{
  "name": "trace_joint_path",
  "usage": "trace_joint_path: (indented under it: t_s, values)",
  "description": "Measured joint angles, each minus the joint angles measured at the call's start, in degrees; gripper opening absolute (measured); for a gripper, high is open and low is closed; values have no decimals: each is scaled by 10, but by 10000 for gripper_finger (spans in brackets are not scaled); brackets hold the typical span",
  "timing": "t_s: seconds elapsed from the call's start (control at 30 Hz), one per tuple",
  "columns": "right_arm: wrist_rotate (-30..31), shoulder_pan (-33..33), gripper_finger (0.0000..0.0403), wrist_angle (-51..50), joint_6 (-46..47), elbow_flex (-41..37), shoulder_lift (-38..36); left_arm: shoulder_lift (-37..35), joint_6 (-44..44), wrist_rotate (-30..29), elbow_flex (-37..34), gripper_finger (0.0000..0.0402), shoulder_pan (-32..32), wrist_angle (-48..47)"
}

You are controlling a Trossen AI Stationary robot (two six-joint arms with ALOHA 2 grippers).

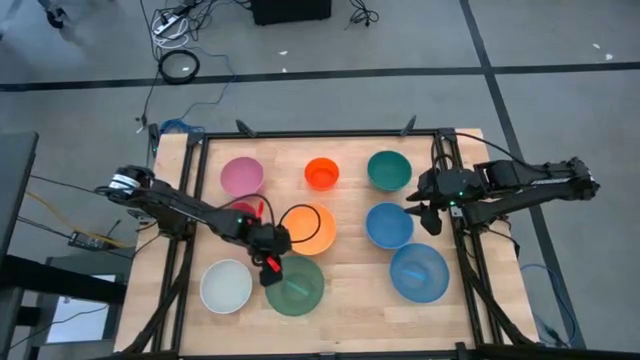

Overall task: Nest bowls inside each other
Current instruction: Stack the green bowl into the light blue bowl

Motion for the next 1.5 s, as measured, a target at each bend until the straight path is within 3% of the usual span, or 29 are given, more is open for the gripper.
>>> trace_joint_path:
  t_s: [0.17,0.33,0.63,0.9,1.3,1.5]
  values:
    - [9,2,175,0,0,0,0,0,3,1,0,119,0,4]
    - [9,2,175,0,0,0,0,0,29,10,0,16,-1,-4]
    - [10,2,175,0,-3,0,0,0,44,-3,0,7,-1,12]
    - [18,2,175,0,-6,0,0,-15,89,-24,9,7,-2,111]
    - [22,2,175,2,-11,0,0,-25,298,-116,141,7,39,124]
    - [81,2,175,14,-32,0,0,0,375,-118,225,6,72,137]
